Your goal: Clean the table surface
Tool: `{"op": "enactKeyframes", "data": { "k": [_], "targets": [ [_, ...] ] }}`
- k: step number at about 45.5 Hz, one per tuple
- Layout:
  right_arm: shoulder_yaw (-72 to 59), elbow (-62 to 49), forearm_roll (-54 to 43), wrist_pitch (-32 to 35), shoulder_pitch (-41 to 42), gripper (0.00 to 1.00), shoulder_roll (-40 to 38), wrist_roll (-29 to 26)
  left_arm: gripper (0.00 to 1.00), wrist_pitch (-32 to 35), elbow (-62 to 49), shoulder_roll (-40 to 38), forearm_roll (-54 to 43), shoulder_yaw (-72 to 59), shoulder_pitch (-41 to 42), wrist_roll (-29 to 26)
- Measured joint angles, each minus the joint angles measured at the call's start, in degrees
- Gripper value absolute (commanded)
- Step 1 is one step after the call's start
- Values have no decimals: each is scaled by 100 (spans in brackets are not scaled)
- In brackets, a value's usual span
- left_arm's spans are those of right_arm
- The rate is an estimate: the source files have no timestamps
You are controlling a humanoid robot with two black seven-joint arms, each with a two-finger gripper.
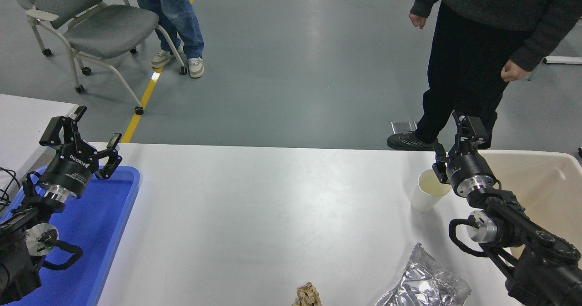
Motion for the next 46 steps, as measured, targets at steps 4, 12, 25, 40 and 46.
{"op": "enactKeyframes", "data": {
  "k": [4, 12, 25, 40, 46],
  "targets": [
    [-1, 0, 0, 0, 3, 100, 2, 0, 100, 0, 0, 0, 0, 0, 0, 0],
    [-2, 1, 0, 0, 4, 100, 6, 0, 100, 0, 0, 0, 2, 0, 0, 3],
    [-7, 7, 0, 0, -9, 100, 3, 0, 100, 0, -2, 8, 2, 0, 0, 3],
    [-10, 8, 0, 0, 44, 100, 6, 0, 100, 0, -2, 9, 2, 0, 0, -2],
    [-11, 8, -3, 1, 44, 100, 7, 0, 100, 0, -1, 9, 2, 0, 0, -2]
  ]
}}
